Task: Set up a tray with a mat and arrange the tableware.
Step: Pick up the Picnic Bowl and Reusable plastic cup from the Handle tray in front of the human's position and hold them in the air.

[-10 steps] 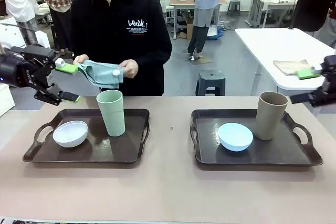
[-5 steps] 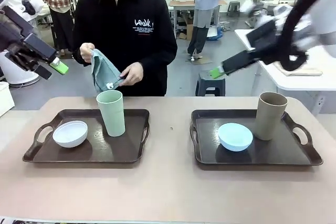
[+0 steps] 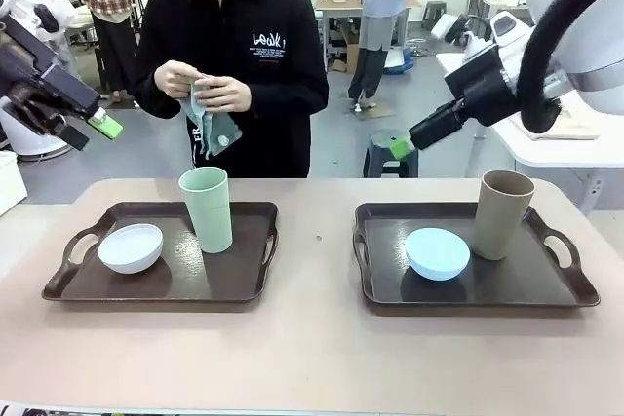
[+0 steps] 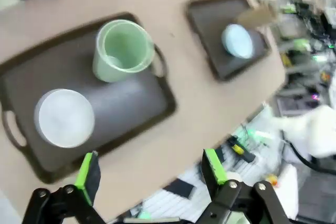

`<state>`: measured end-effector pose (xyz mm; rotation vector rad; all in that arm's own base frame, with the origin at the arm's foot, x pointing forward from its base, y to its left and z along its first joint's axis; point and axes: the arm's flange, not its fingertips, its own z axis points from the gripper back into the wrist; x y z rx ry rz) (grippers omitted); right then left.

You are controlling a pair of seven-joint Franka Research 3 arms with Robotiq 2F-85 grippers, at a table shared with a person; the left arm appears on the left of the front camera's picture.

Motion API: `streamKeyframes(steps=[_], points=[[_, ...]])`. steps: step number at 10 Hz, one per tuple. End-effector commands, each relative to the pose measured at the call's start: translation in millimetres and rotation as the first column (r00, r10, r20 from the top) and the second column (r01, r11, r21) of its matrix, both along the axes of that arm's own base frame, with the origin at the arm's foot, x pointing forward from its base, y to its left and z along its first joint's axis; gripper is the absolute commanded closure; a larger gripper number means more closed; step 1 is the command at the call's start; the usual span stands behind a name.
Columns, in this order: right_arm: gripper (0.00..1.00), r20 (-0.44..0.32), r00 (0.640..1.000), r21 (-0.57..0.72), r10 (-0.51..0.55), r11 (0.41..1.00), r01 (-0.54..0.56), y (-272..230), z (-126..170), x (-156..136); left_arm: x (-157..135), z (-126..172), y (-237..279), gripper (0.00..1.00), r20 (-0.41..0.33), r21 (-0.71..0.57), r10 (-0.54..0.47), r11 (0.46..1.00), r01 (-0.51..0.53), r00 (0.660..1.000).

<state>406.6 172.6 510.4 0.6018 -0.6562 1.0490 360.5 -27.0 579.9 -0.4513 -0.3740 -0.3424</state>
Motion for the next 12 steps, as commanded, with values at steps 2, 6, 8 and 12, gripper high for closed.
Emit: streamKeyframes(steps=[2, 6, 8, 12], points=[[0.0, 0.004, 0.874, -0.061, 0.486, 0.872, -0.485, 65, -50, 76, 44, -22, -8, 0.0, -0.086, 0.291, 0.125, 0.952, -0.095, 0.988], [0.0, 0.019, 0.867, -0.013, 0.498, 0.867, -0.498, 104, -82, 83, 54, -45, 3, 0.0, -0.076, 0.32, 0.129, 0.942, -0.098, 0.989], [0.0, 0.019, 0.867, -0.013, 0.498, 0.867, -0.498, 104, -82, 83, 54, -45, 3, 0.0, -0.076, 0.32, 0.129, 0.942, -0.098, 0.989], [0.0, 0.238, 0.816, -0.047, 0.526, 0.846, -0.531, 147, -101, 102, 77, -63, 8, 0.0, -0.155, 0.429, 0.142, 0.901, -0.063, 0.978]])
